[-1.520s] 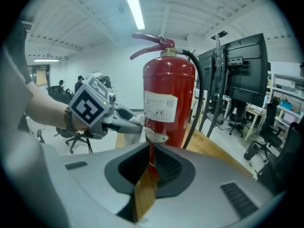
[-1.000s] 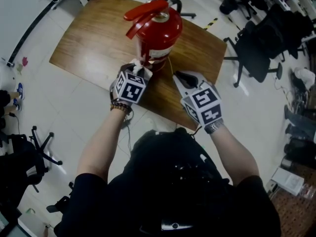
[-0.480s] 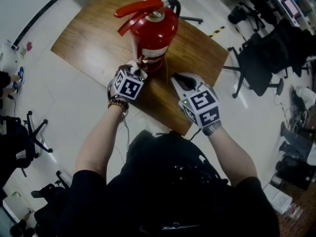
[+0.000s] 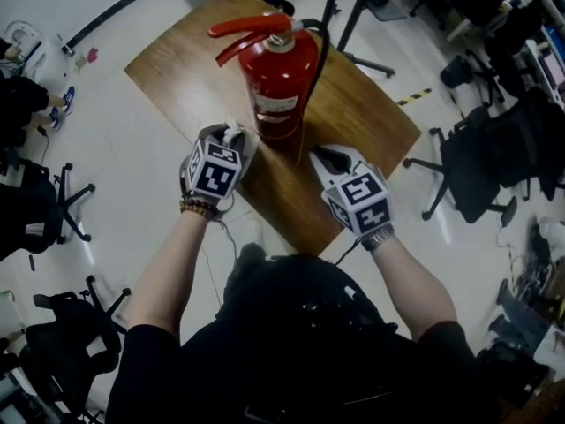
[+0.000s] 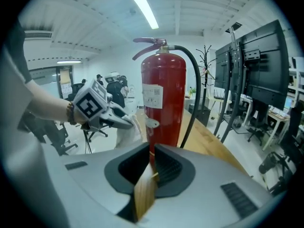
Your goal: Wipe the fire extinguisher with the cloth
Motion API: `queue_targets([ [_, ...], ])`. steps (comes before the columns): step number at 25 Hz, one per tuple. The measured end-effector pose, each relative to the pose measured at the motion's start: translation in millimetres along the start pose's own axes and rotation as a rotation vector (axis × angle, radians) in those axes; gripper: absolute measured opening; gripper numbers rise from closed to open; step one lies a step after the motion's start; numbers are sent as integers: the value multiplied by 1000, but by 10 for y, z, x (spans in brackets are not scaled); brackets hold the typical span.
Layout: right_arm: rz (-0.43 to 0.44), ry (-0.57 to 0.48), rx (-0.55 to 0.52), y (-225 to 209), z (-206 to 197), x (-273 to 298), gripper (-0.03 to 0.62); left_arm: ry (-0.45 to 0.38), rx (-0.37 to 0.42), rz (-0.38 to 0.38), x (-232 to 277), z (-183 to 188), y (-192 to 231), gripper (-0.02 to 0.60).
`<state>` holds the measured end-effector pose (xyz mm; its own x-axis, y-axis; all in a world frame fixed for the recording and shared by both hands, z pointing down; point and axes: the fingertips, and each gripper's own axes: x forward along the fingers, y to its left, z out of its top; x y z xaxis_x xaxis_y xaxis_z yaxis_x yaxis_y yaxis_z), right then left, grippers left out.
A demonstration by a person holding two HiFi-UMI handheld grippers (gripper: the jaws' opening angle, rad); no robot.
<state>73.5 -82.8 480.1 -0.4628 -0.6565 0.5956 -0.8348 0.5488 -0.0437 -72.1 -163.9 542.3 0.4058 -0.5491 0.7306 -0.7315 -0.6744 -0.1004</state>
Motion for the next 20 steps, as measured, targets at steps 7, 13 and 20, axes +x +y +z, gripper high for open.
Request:
queue_targets([
  [7, 84, -14, -46, 82, -50, -19, 41, -126, 7, 54, -947, 699, -88, 104],
  [13, 134, -30, -80, 160, -54, -62, 41, -262, 18, 87, -1679, 1384, -190, 104],
  [20, 153, -58, -99, 91, -12, -179, 41, -377, 61, 158, -2051, 2075, -251, 104],
])
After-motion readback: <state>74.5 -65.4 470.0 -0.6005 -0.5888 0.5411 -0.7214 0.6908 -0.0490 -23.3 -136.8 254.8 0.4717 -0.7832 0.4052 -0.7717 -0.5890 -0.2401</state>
